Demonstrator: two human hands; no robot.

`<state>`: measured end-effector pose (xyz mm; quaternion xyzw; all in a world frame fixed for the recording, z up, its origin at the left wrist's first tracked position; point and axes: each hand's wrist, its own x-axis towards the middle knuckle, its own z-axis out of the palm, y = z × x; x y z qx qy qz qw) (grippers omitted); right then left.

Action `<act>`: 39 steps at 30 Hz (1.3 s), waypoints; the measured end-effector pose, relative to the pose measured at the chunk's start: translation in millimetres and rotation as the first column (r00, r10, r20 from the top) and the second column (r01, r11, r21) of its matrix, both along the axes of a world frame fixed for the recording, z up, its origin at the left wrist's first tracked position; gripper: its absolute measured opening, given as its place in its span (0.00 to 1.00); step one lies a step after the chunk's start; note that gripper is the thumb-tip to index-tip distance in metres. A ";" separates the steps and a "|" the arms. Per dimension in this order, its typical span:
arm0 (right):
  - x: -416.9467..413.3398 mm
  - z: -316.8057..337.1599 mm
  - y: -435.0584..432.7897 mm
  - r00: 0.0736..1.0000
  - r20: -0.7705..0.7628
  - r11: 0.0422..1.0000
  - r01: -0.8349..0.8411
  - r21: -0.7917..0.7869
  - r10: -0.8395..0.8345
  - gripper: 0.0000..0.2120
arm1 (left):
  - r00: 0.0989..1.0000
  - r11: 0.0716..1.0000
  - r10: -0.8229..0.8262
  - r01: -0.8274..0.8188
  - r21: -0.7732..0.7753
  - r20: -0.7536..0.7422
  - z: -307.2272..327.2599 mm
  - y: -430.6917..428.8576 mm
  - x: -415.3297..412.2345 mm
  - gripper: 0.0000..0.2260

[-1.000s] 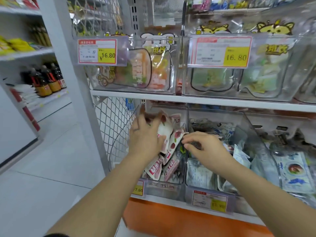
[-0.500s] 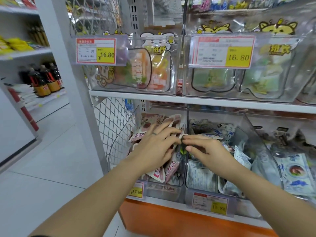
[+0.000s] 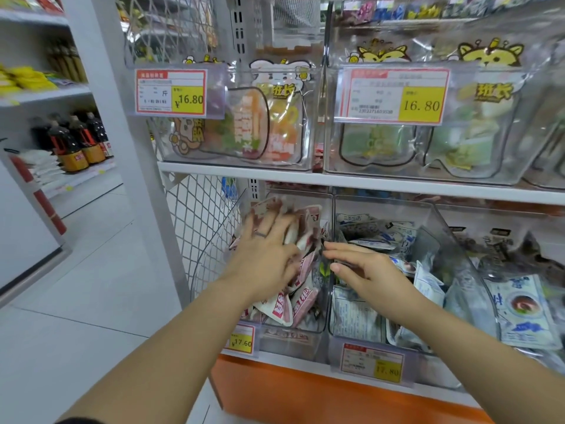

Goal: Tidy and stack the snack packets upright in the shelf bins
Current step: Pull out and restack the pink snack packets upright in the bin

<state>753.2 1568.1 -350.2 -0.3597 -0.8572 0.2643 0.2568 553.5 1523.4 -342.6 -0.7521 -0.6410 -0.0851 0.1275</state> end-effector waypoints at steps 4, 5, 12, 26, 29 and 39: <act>-0.7 0.2 0.0 1.000 0.003 1.000 0.007 0.002 -0.007 0.15 | 0.986 0.966 -0.049 0.087 -0.243 0.160 -4.5 0.2 22.4 0.12; -0.9 0.5 0.0 1.000 0.005 1.000 0.008 0.001 -0.008 0.15 | 0.982 0.962 -0.045 0.092 -0.256 0.184 -5.6 1.6 22.4 0.12; -0.5 1.8 -0.3 1.000 0.020 1.000 0.010 0.007 -0.010 0.15 | 0.980 0.969 -0.099 0.134 -0.208 0.172 -5.8 4.6 21.1 0.05; -3.9 13.5 -32.5 0.996 -0.074 0.997 0.039 -0.071 -0.044 0.19 | 0.922 0.906 -0.265 0.139 0.399 0.281 -6.8 -8.8 6.6 0.05; -6.8 18.3 -49.7 0.998 -0.063 0.997 0.020 -0.080 -0.026 0.28 | 0.844 0.943 -0.216 0.051 0.329 0.491 0.3 -25.5 16.7 0.05; -23.5 28.0 -66.0 0.987 -0.131 0.964 0.121 0.235 -0.092 0.23 | 0.636 0.907 -0.311 -0.022 0.420 0.706 17.4 -58.5 29.3 0.05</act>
